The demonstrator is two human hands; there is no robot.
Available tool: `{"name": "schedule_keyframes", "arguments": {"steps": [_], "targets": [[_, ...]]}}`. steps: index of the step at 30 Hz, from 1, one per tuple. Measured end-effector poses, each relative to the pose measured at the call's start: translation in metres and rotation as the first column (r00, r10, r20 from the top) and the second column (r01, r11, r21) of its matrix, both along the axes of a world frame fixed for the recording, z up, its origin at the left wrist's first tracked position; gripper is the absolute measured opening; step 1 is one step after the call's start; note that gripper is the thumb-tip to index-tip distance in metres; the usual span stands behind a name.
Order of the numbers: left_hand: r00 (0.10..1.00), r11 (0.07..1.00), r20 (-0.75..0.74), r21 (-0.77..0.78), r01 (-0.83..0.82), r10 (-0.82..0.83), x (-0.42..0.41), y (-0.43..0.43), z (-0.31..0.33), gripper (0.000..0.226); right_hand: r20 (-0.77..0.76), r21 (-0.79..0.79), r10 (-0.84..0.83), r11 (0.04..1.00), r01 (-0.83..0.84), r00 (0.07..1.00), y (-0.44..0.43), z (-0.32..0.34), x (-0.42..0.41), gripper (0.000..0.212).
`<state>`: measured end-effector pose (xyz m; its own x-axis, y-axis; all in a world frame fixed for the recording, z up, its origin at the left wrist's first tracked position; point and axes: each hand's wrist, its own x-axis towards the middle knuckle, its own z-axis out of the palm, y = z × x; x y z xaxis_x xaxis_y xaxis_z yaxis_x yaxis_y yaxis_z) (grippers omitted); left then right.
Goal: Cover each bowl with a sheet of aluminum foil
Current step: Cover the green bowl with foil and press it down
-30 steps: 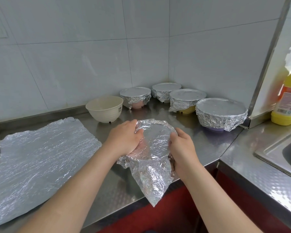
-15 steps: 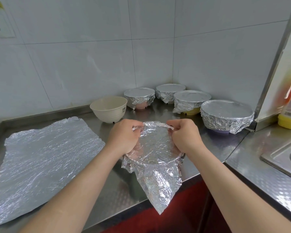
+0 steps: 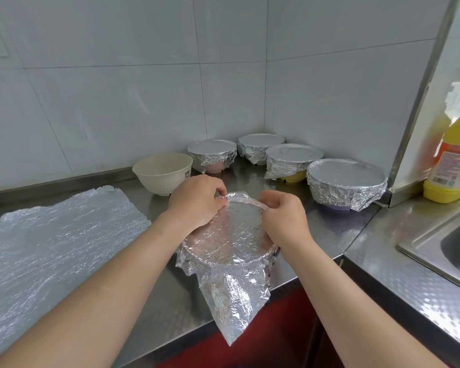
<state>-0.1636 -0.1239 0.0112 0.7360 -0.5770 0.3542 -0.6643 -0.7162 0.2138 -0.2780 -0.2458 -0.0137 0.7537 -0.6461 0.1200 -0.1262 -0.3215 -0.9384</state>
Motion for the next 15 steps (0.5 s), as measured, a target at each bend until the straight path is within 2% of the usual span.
{"name": "schedule_keyframes", "arguments": {"steps": [2, 3, 5, 6, 8, 10, 11, 15], "targets": [[0.999, 0.999, -0.034, 0.031, 0.021, -0.020, -0.013, 0.011, 0.005, 0.028, 0.033, 0.119, 0.011, 0.993, -0.015, 0.999, -0.001, -0.001, -0.003, 0.060], [0.994, 0.999, -0.093, -0.008, 0.054, -0.054, -0.026, 0.019, 0.005, 0.033, 0.043, 0.162, 0.020, 0.986, -0.027, 0.999, -0.003, -0.002, -0.005, 0.062], [0.956, 0.971, -0.192, -0.133, 0.200, -0.223, -0.058, 0.038, 0.001, 0.041, 0.055, 0.238, 0.031, 0.970, -0.043, 0.998, -0.005, -0.004, -0.007, 0.064], [0.925, 0.940, -0.196, -0.175, 0.293, -0.325, -0.076, 0.045, -0.004, 0.045, 0.058, 0.272, 0.028, 0.961, -0.043, 0.998, -0.005, -0.006, -0.007, 0.063], [0.893, 0.892, -0.086, -0.151, 0.427, -0.442, -0.100, 0.053, -0.019, 0.047, 0.065, 0.347, 0.015, 0.937, -0.036, 0.998, -0.001, -0.008, -0.007, 0.061], [0.878, 0.872, 0.072, -0.107, 0.478, -0.473, -0.104, 0.057, -0.037, 0.043, 0.076, 0.424, -0.002, 0.905, -0.030, 0.997, 0.005, -0.010, -0.009, 0.060], [0.870, 0.860, 0.101, -0.133, 0.493, -0.483, -0.101, 0.059, -0.042, 0.038, 0.086, 0.454, -0.021, 0.891, -0.021, 0.996, 0.008, -0.011, -0.011, 0.061], [0.886, 0.836, 0.051, -0.309, 0.453, -0.461, -0.089, 0.073, -0.043, 0.028, 0.123, 0.494, -0.064, 0.869, -0.005, 0.990, 0.022, -0.010, -0.025, 0.062]]}}
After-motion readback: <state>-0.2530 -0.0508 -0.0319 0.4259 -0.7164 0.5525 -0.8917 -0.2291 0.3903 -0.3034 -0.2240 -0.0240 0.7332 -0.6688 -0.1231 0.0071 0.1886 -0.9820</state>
